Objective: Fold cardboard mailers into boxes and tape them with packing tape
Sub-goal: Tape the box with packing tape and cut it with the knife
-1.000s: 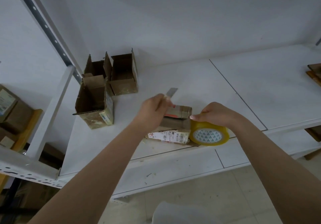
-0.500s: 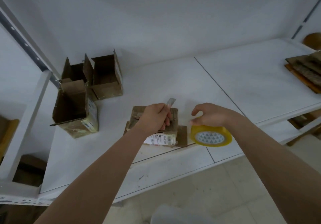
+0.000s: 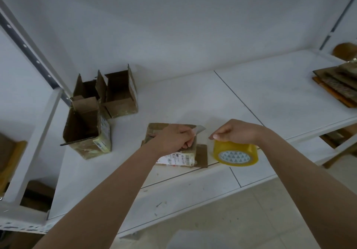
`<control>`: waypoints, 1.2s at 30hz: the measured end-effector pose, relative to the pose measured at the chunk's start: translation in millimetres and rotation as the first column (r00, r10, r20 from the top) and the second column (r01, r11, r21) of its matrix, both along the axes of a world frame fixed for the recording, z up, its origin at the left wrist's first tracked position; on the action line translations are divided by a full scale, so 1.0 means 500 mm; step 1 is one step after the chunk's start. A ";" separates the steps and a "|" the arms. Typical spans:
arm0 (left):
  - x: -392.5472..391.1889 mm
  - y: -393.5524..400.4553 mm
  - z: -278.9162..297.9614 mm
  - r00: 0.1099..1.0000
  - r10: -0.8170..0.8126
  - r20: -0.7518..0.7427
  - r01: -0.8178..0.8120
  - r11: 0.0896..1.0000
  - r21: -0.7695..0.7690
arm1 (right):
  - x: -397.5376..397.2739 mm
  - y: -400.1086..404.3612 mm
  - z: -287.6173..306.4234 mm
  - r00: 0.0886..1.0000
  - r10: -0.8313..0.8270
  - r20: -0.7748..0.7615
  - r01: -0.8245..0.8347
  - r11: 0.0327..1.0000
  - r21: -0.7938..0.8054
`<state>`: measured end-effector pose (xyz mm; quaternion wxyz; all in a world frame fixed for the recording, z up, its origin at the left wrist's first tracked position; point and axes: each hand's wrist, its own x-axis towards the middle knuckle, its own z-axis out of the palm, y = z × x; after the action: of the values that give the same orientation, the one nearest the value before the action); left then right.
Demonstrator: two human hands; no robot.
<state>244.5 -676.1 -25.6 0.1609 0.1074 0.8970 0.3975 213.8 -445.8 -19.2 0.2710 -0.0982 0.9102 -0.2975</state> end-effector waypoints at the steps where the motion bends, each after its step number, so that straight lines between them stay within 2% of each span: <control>1: 0.002 0.005 0.009 0.999 -0.037 0.005 0.038 0.998 -0.056 | 0.001 -0.001 -0.002 1.000 -0.006 0.001 0.006 1.000 -0.011; 4: 0.000 0.036 0.029 0.996 -0.089 0.022 0.092 0.963 -0.252 | 0.004 -0.010 -0.005 0.999 -0.013 -0.030 0.013 1.000 0.019; 7: -0.012 0.076 0.029 0.995 -0.099 0.019 0.097 0.882 -0.461 | 0.007 -0.021 -0.008 0.994 -0.020 -0.110 0.036 0.989 0.141; 9: -0.019 0.098 0.021 0.996 -0.094 0.012 0.084 0.828 -0.554 | 0.013 -0.028 -0.005 0.989 -0.030 -0.147 0.061 0.975 0.214; 11: -0.022 0.108 0.016 0.994 -0.105 -0.021 0.069 0.781 -0.621 | 0.017 -0.030 -0.004 0.987 -0.058 -0.151 0.091 0.971 0.221; 13: -0.021 0.101 0.014 0.992 -0.126 -0.031 0.083 0.802 -0.591 | 0.021 -0.025 -0.005 0.985 -0.132 -0.109 0.144 0.982 0.118; 15: -0.013 0.072 0.017 0.994 -0.111 -0.021 0.090 0.897 -0.433 | 0.029 -0.019 -0.007 0.980 -0.191 -0.051 0.192 0.981 0.022; 17: -0.008 0.037 0.018 0.997 0.064 0.042 -0.058 0.991 -0.120 | 0.035 -0.019 -0.010 0.979 -0.200 -0.022 0.201 0.980 0.008; 18: -0.009 0.027 0.015 0.983 0.168 0.077 -0.169 0.986 0.007 | 0.037 -0.022 -0.010 0.980 -0.199 -0.014 0.199 0.980 0.021; 19: -0.013 0.024 0.008 0.966 0.247 0.077 -0.251 0.966 0.056 | 0.038 -0.027 -0.010 0.980 -0.198 -0.010 0.199 0.979 0.039; 20: -0.015 0.030 0.001 0.958 0.287 0.013 -0.287 0.958 -0.007 | 0.038 -0.032 -0.009 0.979 -0.202 -0.010 0.202 0.978 0.048; 21: -0.017 0.043 -0.009 0.954 0.287 -0.087 -0.297 0.944 -0.141 | 0.036 -0.035 -0.008 0.977 -0.211 -0.012 0.211 0.976 0.047; 23: -0.008 0.076 -0.029 0.924 0.279 -0.260 -0.362 0.857 -0.367 | 0.032 -0.037 -0.006 0.971 -0.238 -0.005 0.238 0.970 0.041; 25: 0.002 0.099 -0.040 0.895 0.294 -0.335 -0.423 0.798 -0.429 | 0.031 -0.031 -0.007 0.963 -0.271 -0.011 0.271 0.958 0.092; 27: 0.002 0.107 -0.040 0.891 0.291 -0.347 -0.431 0.780 -0.454 | 0.033 -0.022 -0.005 0.950 -0.310 -0.031 0.311 0.938 0.151; 29: -0.002 0.107 -0.033 0.911 0.268 -0.313 -0.394 0.788 -0.473 | 0.035 -0.016 -0.001 0.936 -0.348 -0.049 0.352 0.924 0.152; 31: -0.001 0.102 -0.022 0.940 0.213 -0.265 -0.319 0.821 -0.473 | 0.034 -0.014 0.007 0.914 -0.403 -0.049 0.406 0.910 0.086; 34: 0.000 0.069 -0.018 0.978 -0.047 -0.204 -0.050 0.894 -0.445 | 0.028 -0.009 0.020 0.907 -0.416 -0.062 0.416 0.909 -0.021; 36: -0.004 0.024 -0.005 0.955 -0.243 -0.171 0.146 0.885 -0.442 | 0.027 -0.006 0.028 0.921 -0.386 -0.061 0.382 0.922 -0.068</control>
<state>242.4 -664.3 -28.3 0.1187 0.2035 0.9586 0.1602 227.0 -448.7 -5.1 0.1711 0.0636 0.9127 -0.3657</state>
